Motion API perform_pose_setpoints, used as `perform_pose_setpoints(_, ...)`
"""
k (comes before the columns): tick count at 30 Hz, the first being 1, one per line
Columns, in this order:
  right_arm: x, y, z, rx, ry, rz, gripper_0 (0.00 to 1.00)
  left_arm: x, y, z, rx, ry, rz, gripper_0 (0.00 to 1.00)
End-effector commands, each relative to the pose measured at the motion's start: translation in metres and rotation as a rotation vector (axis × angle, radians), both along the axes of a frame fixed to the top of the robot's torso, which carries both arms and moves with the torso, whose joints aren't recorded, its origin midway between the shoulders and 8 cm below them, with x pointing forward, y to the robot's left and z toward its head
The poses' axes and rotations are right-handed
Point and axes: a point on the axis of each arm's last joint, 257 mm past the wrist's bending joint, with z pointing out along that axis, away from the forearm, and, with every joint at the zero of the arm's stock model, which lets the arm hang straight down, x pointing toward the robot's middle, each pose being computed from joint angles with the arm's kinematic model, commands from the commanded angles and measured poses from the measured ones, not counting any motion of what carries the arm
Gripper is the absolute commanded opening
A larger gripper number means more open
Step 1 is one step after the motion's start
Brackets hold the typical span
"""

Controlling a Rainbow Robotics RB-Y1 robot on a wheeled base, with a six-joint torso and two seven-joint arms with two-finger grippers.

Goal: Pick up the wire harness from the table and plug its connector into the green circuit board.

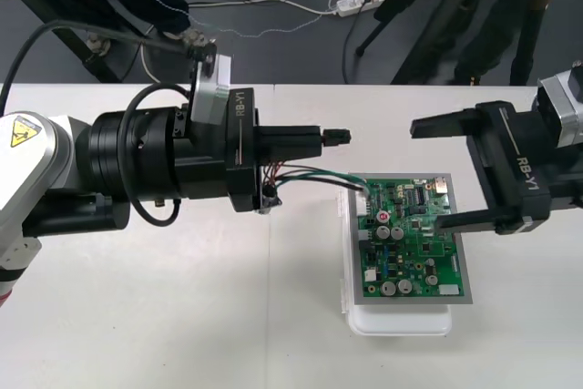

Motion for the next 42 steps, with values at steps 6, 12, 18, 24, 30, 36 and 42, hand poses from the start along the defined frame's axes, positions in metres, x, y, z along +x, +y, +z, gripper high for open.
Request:
perform_pose_setpoints(6,0.014,-0.045,0.008,-0.339,-0.028,-0.071,1.0,0.017,0.031,-0.014,0.01,-0.094,-0.029,0.0)
perform_pose_setpoints(12,0.029,-0.073,-0.009,-0.527,-0.031,-0.168,1.0,0.023,0.052,-0.036,0.001,-0.108,-0.055,0.0)
perform_pose_setpoints(18,0.04,-0.105,-0.037,-0.774,-0.135,-0.246,1.0,0.026,0.068,-0.061,0.008,-0.133,-0.07,0.0)
perform_pose_setpoints(24,0.039,-0.125,-0.082,-0.964,-0.141,-0.237,1.0,0.027,0.078,-0.083,-0.003,-0.154,-0.083,0.0)
perform_pose_setpoints(30,0.045,-0.145,-0.104,-1.06,-0.156,-0.267,1.0,0.028,0.075,-0.105,-0.016,-0.184,-0.082,0.0)
perform_pose_setpoints(36,0.047,-0.164,-0.131,-1.163,-0.168,-0.289,1.0,0.026,0.062,-0.127,-0.029,-0.194,-0.097,0.0)
perform_pose_setpoints(42,0.053,-0.176,-0.151,-1.245,-0.192,-0.302,1.0,0.021,0.052,-0.146,-0.049,-0.191,-0.106,0.0)
